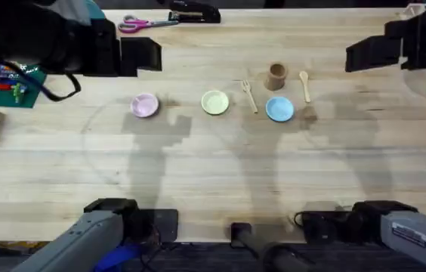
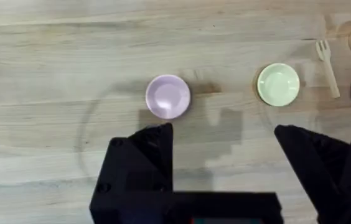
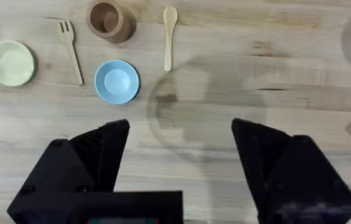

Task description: Pick up a utensil and set it on the pink plate, then put the other utensil in the container.

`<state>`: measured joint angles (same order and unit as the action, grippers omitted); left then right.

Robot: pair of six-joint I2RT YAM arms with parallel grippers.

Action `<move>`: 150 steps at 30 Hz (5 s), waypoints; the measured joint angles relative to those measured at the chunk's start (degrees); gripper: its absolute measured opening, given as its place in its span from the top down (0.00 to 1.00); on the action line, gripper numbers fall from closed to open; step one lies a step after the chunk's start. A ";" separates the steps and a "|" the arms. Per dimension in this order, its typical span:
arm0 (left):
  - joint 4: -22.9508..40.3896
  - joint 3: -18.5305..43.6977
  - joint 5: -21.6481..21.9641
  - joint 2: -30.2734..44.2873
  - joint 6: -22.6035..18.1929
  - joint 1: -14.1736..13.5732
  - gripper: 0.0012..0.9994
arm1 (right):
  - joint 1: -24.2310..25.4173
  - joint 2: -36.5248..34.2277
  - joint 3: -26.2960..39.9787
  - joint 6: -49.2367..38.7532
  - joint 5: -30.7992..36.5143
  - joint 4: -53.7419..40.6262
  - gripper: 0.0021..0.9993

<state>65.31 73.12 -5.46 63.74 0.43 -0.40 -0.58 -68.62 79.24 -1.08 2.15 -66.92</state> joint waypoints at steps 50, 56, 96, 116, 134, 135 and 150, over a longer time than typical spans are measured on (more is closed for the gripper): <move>-6.88 21.35 4.28 44.09 39.41 -37.49 0.00 | 0.00 0.00 0.17 -0.24 0.00 -0.04 0.00; -8.38 21.35 4.71 46.77 40.17 -38.82 0.00 | 0.00 0.00 0.17 -0.24 0.02 -0.02 0.00; -15.43 21.35 8.10 55.70 42.95 -39.04 0.00 | 0.00 0.01 0.17 -0.24 0.01 -0.03 0.00; -15.55 21.55 9.54 57.82 42.97 -39.06 0.06 | 0.00 0.00 0.17 -0.24 0.00 -0.04 0.00; -14.80 22.10 10.85 58.54 42.59 -39.10 0.17 | 0.00 0.00 0.17 -0.24 0.00 -0.04 0.00; -14.75 22.30 10.87 58.69 42.49 -39.10 0.21 | 0.00 0.00 0.17 -0.24 0.01 -0.04 0.00; -14.11 22.84 11.65 59.21 42.25 -39.06 0.84 | 0.00 0.00 0.17 -0.24 0.00 -0.02 0.00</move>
<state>51.20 95.96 6.19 122.96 42.68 -39.46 -0.58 -68.62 79.42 -1.32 2.15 -66.94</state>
